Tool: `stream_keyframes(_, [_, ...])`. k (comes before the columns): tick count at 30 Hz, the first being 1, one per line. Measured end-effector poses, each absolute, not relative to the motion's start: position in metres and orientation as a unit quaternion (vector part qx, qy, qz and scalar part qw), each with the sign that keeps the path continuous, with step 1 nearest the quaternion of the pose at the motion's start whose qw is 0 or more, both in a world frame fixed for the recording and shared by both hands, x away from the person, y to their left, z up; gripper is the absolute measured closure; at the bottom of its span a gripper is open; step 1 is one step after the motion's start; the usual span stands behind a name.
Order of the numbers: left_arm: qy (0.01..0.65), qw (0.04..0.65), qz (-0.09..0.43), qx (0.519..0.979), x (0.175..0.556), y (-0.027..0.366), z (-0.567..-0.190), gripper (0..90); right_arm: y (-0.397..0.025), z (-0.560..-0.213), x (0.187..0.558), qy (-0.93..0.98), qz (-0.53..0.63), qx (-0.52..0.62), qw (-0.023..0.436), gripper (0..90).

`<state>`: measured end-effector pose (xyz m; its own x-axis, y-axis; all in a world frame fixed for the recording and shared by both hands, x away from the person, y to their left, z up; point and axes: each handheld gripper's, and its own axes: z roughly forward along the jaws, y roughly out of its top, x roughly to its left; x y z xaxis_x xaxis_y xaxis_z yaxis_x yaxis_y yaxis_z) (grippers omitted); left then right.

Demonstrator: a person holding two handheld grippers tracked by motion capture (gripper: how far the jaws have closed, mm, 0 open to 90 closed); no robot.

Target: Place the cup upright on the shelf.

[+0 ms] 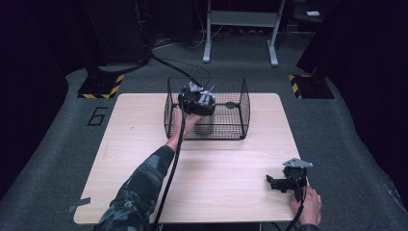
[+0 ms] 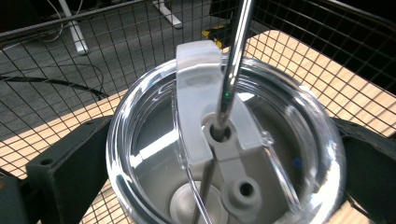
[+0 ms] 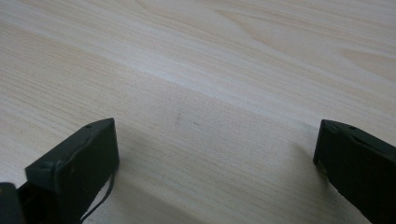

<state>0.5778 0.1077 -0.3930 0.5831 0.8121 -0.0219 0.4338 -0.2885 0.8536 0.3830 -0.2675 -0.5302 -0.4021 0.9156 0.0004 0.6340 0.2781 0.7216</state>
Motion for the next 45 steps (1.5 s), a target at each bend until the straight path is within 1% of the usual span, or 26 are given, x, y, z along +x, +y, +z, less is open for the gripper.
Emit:
stream_keyframes(6, [0.391,0.434,0.206,0.785,0.569,0.116,-0.382,0.0,-0.268,-0.53,0.383,0.77,0.329,0.503,0.214,0.0])
stream_keyframes(13, [0.372,0.435,0.212,0.792,0.552,0.124,-0.369,0.0,-0.268,-0.53,0.383,0.77,0.329,0.503,0.214,0.0])
stream_keyframes(14, [0.363,0.442,0.21,0.793,0.543,0.127,-0.363,0.0,-0.268,-0.53,0.383,0.77,0.329,0.503,0.214,0.0])
stream_keyframes(16, [0.359,0.441,0.214,0.794,0.54,0.128,-0.362,0.0,-0.268,-0.53,0.383,0.77,0.328,0.503,0.214,0.0])
stream_keyframes(18, [0.346,0.446,0.209,0.799,0.526,0.136,-0.356,0.0,-0.268,-0.53,0.383,0.77,0.329,0.503,0.214,0.0])
stream_keyframes(22, [0.333,0.444,0.21,0.805,0.514,0.144,-0.352,0.0,-0.268,-0.53,0.383,0.77,0.329,0.503,0.214,0.0])
stream_keyframes(24, [0.322,0.44,0.207,0.813,0.5,0.153,-0.348,0.0,-0.268,-0.53,0.383,0.77,0.329,0.503,0.214,0.0])
stream_keyframes(25, [0.322,0.44,0.207,0.813,0.5,0.153,-0.348,0.0,-0.268,-0.53,0.383,0.77,0.328,0.503,0.214,0.0])
stream_keyframes(26, [0.317,0.44,0.209,0.814,0.491,0.161,-0.347,0.0,-0.267,-0.53,0.383,0.77,0.328,0.503,0.214,0.0])
stream_keyframes(31, [0.312,0.441,0.206,0.816,0.474,0.176,-0.347,0.0,-0.267,-0.53,0.383,0.77,0.329,0.503,0.215,0.0])
stream_keyframes(34, [0.312,0.437,0.206,0.818,0.458,0.195,-0.351,0.0,-0.267,-0.53,0.383,0.77,0.329,0.503,0.215,0.0])
stream_keyframes(38, [0.316,0.429,0.205,0.821,0.448,0.21,-0.355,0.0,-0.267,-0.53,0.383,0.77,0.328,0.503,0.215,0.0])
stream_keyframes(45, [0.328,0.409,0.207,0.826,0.423,0.245,-0.375,0.0,-0.268,-0.53,0.383,0.77,0.329,0.502,0.216,0.0])
